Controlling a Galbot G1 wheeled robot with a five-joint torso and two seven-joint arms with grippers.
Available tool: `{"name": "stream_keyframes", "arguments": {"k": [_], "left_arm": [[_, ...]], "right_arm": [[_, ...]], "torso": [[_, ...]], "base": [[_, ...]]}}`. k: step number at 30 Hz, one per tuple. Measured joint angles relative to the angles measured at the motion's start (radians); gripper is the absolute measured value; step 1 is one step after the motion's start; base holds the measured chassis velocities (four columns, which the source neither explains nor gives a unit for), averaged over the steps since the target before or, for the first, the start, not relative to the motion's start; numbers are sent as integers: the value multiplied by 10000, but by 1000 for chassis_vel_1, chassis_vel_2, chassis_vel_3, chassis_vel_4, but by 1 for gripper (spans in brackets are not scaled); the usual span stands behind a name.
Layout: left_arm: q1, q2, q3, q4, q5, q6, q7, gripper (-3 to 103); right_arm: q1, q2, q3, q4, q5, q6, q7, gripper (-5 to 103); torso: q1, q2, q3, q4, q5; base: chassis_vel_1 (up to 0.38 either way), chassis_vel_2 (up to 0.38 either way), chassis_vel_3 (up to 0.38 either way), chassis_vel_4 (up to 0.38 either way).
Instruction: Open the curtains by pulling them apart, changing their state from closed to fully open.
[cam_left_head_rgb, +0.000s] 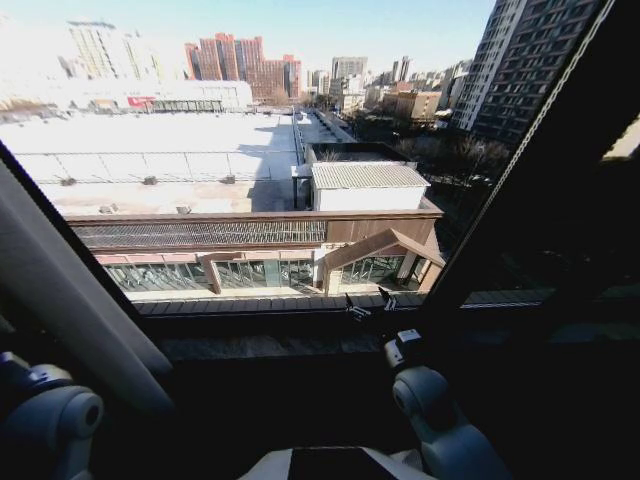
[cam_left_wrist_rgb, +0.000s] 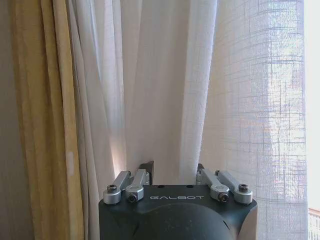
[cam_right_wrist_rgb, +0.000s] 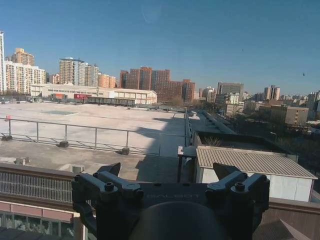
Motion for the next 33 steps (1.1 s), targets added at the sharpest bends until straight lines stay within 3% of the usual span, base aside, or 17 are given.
{"name": "stream_keyframes", "arguments": {"k": [2,3,5,8,9,11,12,13,14,17,18,21,22,24,27,30,33], "left_arm": [[277,-188,46,-415,88,216,32,40],[459,-279,58,-690,99,401,47,51],[598,-329,64,-894,102,546,60,51],[1050,-394,109,-1010,138,757,248,67],[1050,-394,109,-1010,138,757,248,67],[1243,-388,128,-1011,297,632,933,72],[1390,-334,84,-1011,332,421,1965,83],[1390,-334,84,-1011,332,421,1965,83],[1475,-282,38,-1010,313,255,2675,83],[1514,-19,76,-1011,229,-540,4687,97],[1514,-19,76,-1011,229,-540,4687,97],[1307,222,214,-895,128,-1167,6297,100],[1277,268,230,-745,92,-1357,7111,100],[1279,273,229,-673,92,-1440,7525,100],[1329,219,264,-476,138,-1879,8744,100],[1295,168,357,-386,208,-1946,8872,100],[1130,139,418,-252,211,-1811,8187,100]], "right_arm": [[-30,-11,60,9,0,0,3,100],[-37,-17,94,18,0,0,3,100],[-38,-21,116,30,2,0,3,100],[-19,-17,124,61,8,0,4,100],[-19,-17,124,61,8,0,4,100],[29,-9,102,61,15,-1,4,100],[35,-6,94,58,20,-1,3,100],[35,-6,94,58,20,-1,3,100],[27,-6,96,52,22,-2,0,100],[-38,-3,120,72,27,-1,-6,100],[-38,-3,120,72,27,-1,-6,100],[-36,-33,157,141,46,-1,-6,100],[-35,-65,215,172,101,-1,-7,100],[-36,-84,261,195,163,-3,-6,100],[-37,-126,404,194,266,-8,-7,100],[-40,-139,432,173,281,-9,-10,100],[23,-145,360,164,307,-19,-5,100]], "torso": [[0,0,-1,-1,0],[0,0,-1,-1,0],[0,0,-1,0,0],[0,0,-1,1,-3],[0,0,-1,1,-3],[0,0,-1,1,1],[0,1,-2,0,-1],[0,1,-2,0,-1],[0,1,-1,-1,0],[0,2,-1,-2,0],[0,2,-1,-2,0],[-1,2,-2,-4,2],[0,1,-1,-3,-3],[0,1,-1,-3,-1],[0,2,-1,-1,-1],[-1,2,-2,0,-1],[0,1,-1,-1,0]], "base": [[0,0,0,0],[0,0,0,0],[0,0,0,0],[0,0,0,0],[0,0,0,0],[0,0,0,0],[0,0,0,0],[0,0,0,0],[0,0,0,0],[0,0,0,0],[0,0,0,0],[0,0,0,0],[0,0,0,0],[0,0,0,0],[0,0,0,0],[0,0,0,0],[0,0,0,0]]}}
